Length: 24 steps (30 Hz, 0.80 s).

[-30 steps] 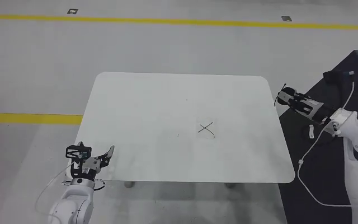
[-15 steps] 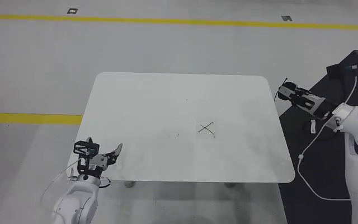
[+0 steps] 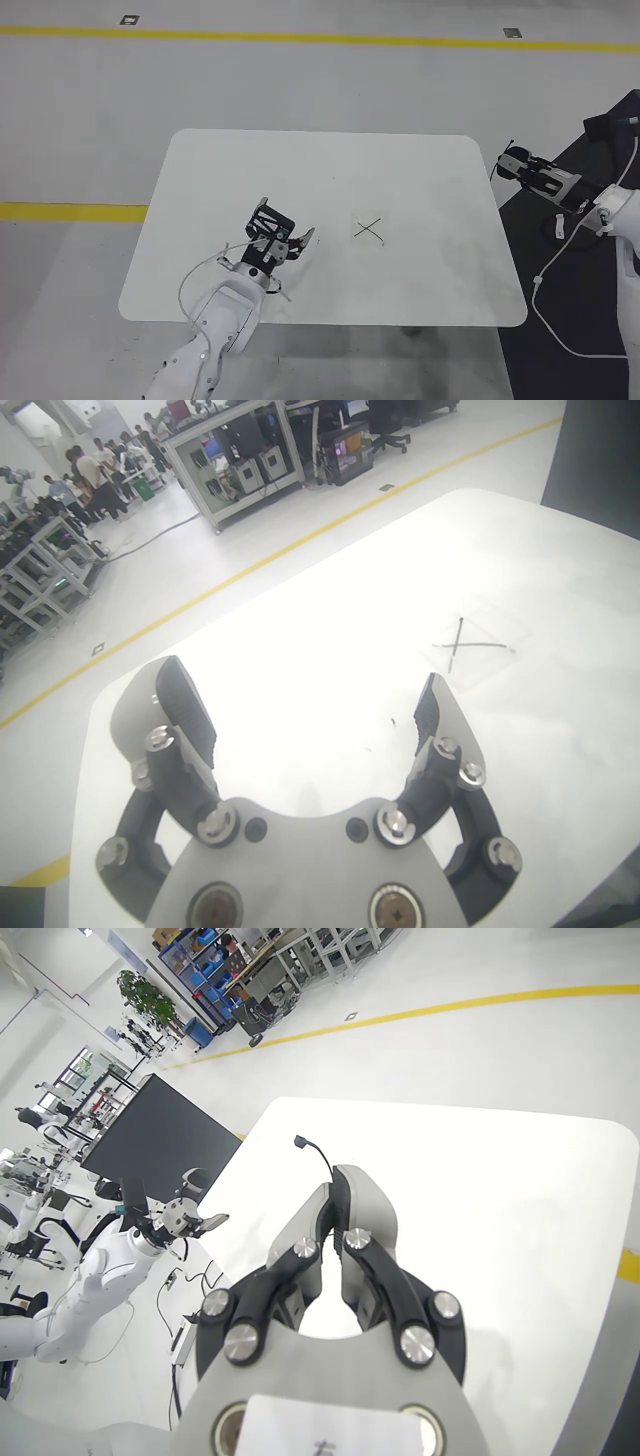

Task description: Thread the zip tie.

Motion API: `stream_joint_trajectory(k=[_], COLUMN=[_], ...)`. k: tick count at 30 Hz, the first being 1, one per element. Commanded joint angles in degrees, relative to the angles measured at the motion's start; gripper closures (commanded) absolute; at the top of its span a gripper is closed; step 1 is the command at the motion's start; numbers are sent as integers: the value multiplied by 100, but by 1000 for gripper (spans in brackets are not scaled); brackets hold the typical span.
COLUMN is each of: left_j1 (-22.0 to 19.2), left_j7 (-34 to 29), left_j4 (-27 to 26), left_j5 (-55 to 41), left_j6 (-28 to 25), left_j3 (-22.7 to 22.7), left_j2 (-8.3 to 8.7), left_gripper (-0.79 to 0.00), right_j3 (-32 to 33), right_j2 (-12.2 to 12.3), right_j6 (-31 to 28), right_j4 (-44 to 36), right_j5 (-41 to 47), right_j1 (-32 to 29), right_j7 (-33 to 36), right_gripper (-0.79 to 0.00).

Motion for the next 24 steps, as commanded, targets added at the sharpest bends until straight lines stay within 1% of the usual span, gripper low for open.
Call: stream_joint_trajectory(k=[1, 10, 12, 13, 14, 16, 17, 18, 19, 21, 24], left_j1=[-17, -17, 12, -53, -163, -506, -691, -958, -1265, -1776, -2506], left_j7=[-17, -17, -94, -221, -442, -875, -985, -1087, -1200, -1344, -1503], left_j4=[19, 19, -15, -39, -35, -67, 1, 208, 495, 990, 1832], left_j5=[-18, -18, -357, -492, -533, -635, -970, -1307, -1470, -1835, -2629], left_j6=[5, 5, -194, -339, -416, -530, -614, -749, -616, -401, -66], left_j3=[-13, -13, 17, 70, 172, 546, 774, 974, 1118, 1564, 1960], left_j2=[-2, -2, -18, -33, -57, -149, -221, -297, -382, -585, -900], left_gripper=[-785, -785, -785, -785, -785, -785, -785, -785, -785, -785, -785], right_j3=[0, 0, 0, 0, 0, 0, 0, 0, 0, 0, 0], right_j2=[0, 0, 0, 0, 0, 0, 0, 0, 0, 0, 0], right_j6=[0, 0, 0, 0, 0, 0, 0, 0, 0, 0, 0], right_j4=[0, 0, 0, 0, 0, 0, 0, 0, 0, 0, 0], right_j5=[0, 0, 0, 0, 0, 0, 0, 0, 0, 0, 0], right_j1=[0, 0, 0, 0, 0, 0, 0, 0, 0, 0, 0], right_j7=[0, 0, 0, 0, 0, 0, 0, 0, 0, 0, 0], right_gripper=[0, 0, 0, 0, 0, 0, 0, 0, 0, 0, 0])
